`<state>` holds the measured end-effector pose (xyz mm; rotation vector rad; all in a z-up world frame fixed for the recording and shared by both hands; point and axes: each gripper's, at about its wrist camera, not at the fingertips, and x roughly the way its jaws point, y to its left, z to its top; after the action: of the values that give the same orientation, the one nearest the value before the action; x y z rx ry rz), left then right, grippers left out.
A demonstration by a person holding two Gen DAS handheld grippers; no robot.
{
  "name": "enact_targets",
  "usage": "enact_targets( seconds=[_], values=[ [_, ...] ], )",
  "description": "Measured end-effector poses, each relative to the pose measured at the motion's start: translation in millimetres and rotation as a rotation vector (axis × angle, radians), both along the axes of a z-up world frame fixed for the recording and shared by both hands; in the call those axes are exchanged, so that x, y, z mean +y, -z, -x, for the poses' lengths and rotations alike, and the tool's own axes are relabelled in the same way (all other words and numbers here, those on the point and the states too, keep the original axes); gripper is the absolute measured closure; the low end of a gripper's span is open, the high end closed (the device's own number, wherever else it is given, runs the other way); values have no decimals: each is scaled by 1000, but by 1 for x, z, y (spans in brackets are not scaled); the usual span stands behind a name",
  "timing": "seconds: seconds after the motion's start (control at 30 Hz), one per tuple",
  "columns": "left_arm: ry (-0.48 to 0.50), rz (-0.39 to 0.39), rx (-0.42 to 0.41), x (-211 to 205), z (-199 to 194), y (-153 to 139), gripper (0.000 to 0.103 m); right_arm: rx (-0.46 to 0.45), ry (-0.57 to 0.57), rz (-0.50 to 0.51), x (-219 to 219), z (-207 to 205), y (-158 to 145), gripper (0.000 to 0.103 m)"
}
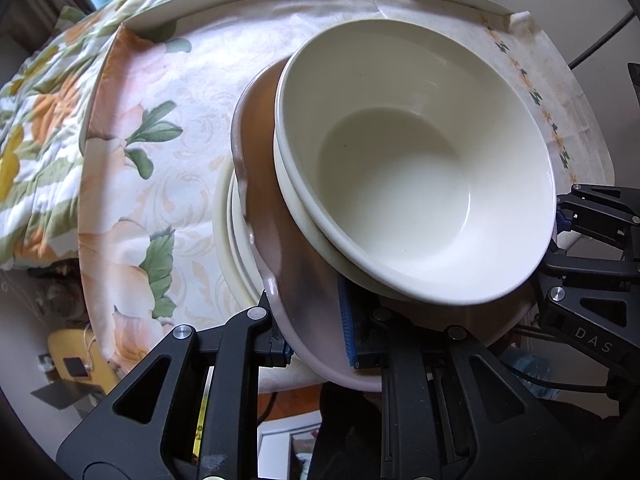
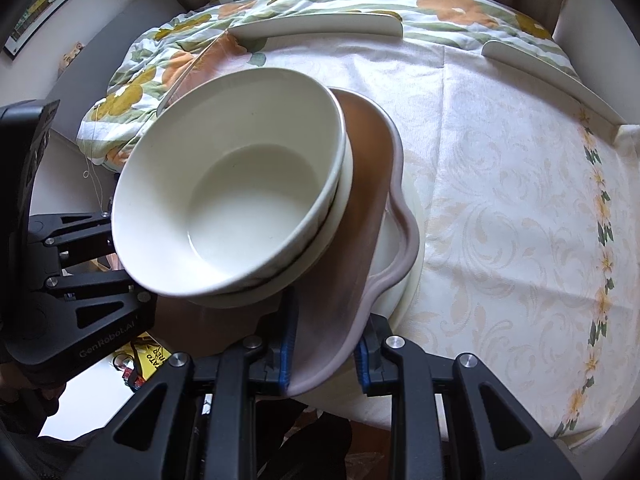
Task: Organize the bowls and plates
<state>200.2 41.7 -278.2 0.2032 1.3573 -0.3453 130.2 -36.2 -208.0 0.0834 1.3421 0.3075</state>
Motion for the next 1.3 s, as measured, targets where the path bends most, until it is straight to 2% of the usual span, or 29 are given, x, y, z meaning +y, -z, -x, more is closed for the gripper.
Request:
enact_targets(
  seconds=[0.27, 0.73, 0.8, 0.87, 0.93, 1.0, 1.03, 1.3],
  values=[
    [-18, -15, 36, -2, 2, -3, 86, 14, 9, 7, -4, 1, -8, 80],
    [-3, -49, 36, -3, 14, -14, 82, 34, 34, 9, -8, 4, -13, 80],
    [-1, -49, 39, -4, 15, -16, 77, 41, 45, 5, -10, 6, -16, 80],
    [3, -47, 32, -5, 17, -19, 61, 38, 60, -2, -14, 7, -21, 80],
    [6, -44, 4, -7, 19, -25, 28, 28, 70, -7, -16, 8, -26, 78],
    [11, -44, -14, -9, 21, -29, 27, 22, 77, -21, -16, 10, -29, 62],
    [14, -46, -15, -9, 22, -30, 27, 14, 83, -29, -16, 11, -32, 60],
    [-7, 2, -49, -3, 37, -44, 27, -25, 135, -12, -21, 29, -50, 60]
  ],
)
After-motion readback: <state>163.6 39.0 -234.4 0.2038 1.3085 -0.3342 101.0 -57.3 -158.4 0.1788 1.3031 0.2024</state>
